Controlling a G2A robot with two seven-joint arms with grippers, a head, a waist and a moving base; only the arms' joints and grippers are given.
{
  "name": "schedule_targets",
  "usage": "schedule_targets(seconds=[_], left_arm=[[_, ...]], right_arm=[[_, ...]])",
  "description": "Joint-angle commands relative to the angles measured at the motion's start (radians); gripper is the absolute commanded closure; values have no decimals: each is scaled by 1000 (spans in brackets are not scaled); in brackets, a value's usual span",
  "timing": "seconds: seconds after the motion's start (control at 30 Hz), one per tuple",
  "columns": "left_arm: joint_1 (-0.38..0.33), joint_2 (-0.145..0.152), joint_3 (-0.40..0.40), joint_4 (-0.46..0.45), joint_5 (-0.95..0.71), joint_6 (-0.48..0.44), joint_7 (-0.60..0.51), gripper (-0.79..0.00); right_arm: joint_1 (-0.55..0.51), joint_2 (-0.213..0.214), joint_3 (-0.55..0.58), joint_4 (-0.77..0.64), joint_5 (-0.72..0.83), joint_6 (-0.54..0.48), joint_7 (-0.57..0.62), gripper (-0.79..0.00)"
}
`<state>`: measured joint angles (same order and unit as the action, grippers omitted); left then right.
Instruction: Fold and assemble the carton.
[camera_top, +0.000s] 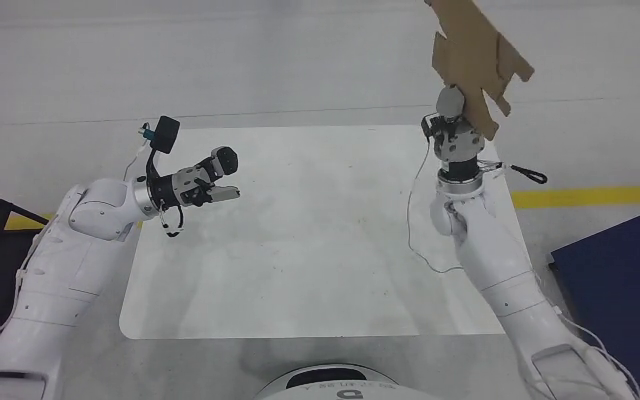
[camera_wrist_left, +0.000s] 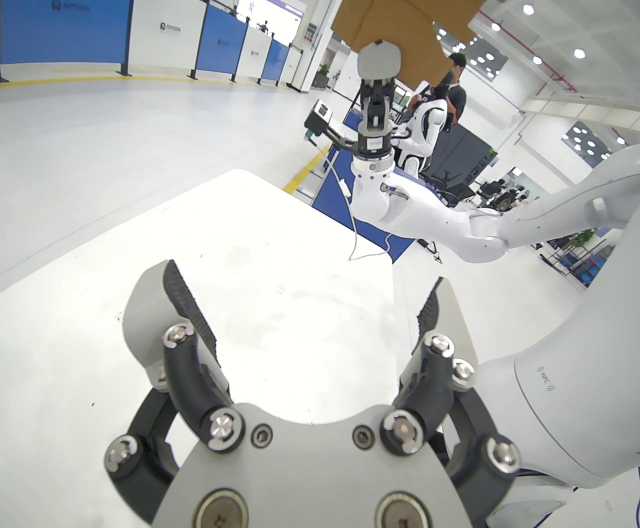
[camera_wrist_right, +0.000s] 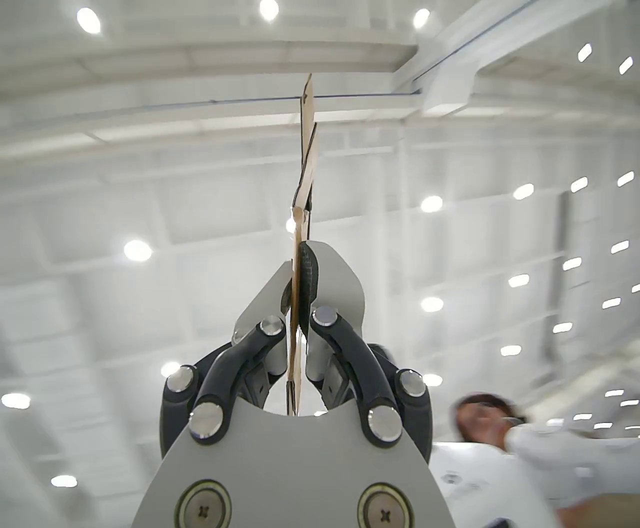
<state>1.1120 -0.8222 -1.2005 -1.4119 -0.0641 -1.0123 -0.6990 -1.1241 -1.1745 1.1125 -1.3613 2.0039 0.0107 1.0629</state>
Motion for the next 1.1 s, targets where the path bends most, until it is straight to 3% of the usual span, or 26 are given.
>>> schedule_targets(seconds=[0.0, 0.13, 0.37, 0.93, 1.07], left_arm=[[0, 0, 0, 0, 0, 0, 0, -785], [0, 0, 0, 0, 0, 0, 0, -785], [0, 0, 0, 0, 0, 0, 0, -785], [0, 0, 0, 0, 0, 0, 0, -785], [0, 0, 0, 0, 0, 0, 0, -785]], right_arm=[[5, -17, -34, 16, 161, 138, 21, 0], [18, -55, -101, 54, 465, 402, -52, 0], [16, -98, -155, 50, 697, 570, -141, 0], [-23, -137, -98, 35, 578, 614, -147, 0], [-31, -139, -65, 27, 484, 609, -128, 0]])
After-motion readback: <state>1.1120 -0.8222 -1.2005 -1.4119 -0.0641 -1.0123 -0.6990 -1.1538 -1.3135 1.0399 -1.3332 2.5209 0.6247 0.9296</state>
